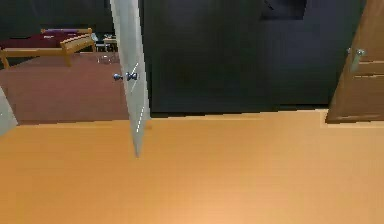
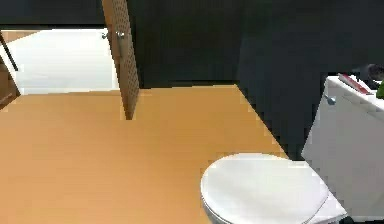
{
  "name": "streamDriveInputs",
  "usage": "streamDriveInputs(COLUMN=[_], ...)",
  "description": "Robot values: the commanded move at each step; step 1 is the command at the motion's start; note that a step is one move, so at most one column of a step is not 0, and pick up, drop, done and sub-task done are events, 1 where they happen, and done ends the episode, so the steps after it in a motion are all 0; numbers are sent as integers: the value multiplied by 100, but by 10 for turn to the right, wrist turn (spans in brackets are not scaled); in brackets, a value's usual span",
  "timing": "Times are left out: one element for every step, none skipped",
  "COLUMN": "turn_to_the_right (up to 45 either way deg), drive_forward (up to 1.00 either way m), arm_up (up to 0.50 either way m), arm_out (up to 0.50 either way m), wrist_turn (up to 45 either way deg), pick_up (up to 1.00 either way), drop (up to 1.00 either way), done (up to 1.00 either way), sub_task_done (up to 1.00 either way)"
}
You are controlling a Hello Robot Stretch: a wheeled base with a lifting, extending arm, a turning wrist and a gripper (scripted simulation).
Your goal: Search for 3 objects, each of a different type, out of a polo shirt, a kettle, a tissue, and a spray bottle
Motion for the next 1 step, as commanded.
streamDriveInputs(turn_to_the_right=[-360], drive_forward=[0], arm_up=[0], arm_out=[0], wrist_turn=[0], pick_up=[0], drop=[0], done=[0], sub_task_done=[0])
